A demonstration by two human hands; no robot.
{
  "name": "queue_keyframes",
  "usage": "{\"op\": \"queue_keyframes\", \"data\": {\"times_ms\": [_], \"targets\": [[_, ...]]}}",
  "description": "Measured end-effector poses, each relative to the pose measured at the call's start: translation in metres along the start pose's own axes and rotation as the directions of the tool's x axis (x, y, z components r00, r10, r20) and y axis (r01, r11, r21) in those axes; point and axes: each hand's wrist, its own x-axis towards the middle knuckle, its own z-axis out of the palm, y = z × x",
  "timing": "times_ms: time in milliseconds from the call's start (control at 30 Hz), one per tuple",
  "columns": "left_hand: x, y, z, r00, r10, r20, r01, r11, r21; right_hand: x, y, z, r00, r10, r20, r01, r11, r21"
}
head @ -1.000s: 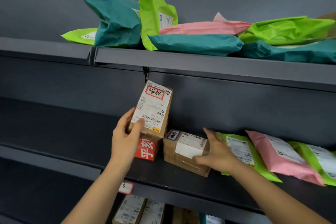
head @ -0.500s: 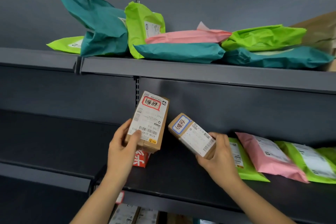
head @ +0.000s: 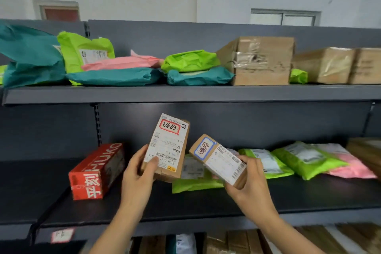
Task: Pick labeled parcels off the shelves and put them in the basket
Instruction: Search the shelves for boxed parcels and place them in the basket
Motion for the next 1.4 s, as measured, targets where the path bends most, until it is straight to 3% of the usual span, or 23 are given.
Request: {"op": "queue_keyframes", "data": {"times_ms": [233, 433, 667, 867, 933, 1133, 1400], "targets": [[-0.112, 0.014, 0.14, 0.966, -0.008, 0.258, 0.016, 0.999, -0.03, -0.063, 0.048, -0.175, 0.993, 0.056, -0.102, -0.072, 0.983, -0.166], [-0.209, 0.02, 0.25, 0.884, -0.134, 0.448, 0.173, 0.984, -0.046, -0.128, 0.079, -0.318, 0.974, 0.16, -0.159, -0.198, 0.945, -0.262], [-0.312, 0.019, 0.376, 0.605, -0.232, 0.762, 0.278, 0.958, 0.071, -0.209, 0.106, -0.451, 0.883, 0.317, -0.347, -0.44, 0.816, -0.374], [-0.413, 0.014, 0.489, 0.39, -0.226, 0.893, 0.344, 0.935, 0.086, -0.294, 0.132, -0.549, 0.749, 0.397, -0.531, -0.631, 0.672, -0.388], [-0.446, 0.007, 0.525, 0.279, -0.196, 0.94, 0.322, 0.941, 0.101, -0.317, 0.137, -0.582, 0.702, 0.411, -0.582, -0.684, 0.615, -0.391], [-0.537, 0.004, 0.637, -0.004, -0.13, 0.992, 0.39, 0.913, 0.121, -0.361, 0.161, -0.678, 0.574, 0.425, -0.7, -0.812, 0.406, -0.419], [-0.632, 0.0, 0.769, -0.282, -0.018, 0.959, 0.354, 0.927, 0.121, -0.407, 0.198, -0.775, 0.366, 0.359, -0.859, -0.928, 0.206, -0.31]]}}
